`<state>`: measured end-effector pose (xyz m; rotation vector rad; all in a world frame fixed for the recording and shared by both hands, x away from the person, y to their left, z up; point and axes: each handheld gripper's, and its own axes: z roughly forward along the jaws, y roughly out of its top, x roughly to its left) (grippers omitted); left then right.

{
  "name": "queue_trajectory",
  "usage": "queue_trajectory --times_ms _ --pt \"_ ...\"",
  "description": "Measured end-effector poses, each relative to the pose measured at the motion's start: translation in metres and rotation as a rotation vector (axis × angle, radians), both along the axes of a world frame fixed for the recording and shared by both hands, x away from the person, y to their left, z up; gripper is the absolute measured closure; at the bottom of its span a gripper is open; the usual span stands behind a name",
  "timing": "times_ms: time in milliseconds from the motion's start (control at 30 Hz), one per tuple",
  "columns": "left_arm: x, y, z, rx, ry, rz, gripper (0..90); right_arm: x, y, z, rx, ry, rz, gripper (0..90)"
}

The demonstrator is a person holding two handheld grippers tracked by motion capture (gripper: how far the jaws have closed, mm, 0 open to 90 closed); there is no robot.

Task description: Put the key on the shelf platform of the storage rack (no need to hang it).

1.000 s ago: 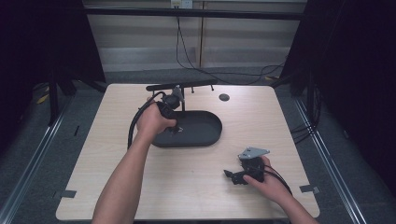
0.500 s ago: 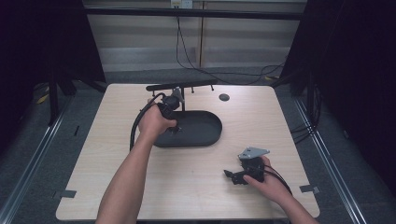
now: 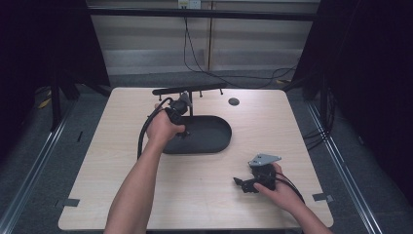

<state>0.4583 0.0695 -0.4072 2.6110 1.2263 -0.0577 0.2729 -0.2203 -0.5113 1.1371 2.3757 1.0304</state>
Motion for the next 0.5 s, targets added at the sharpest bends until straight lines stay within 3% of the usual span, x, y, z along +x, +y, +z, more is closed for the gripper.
queue_trajectory --times_ms 500 --pt "0.0019 -0.0051 -0.0078 0.010 -0.012 0.001 72.8 0.0000 0.0000 0.0000 0.000 0.000 0.000 14.0"
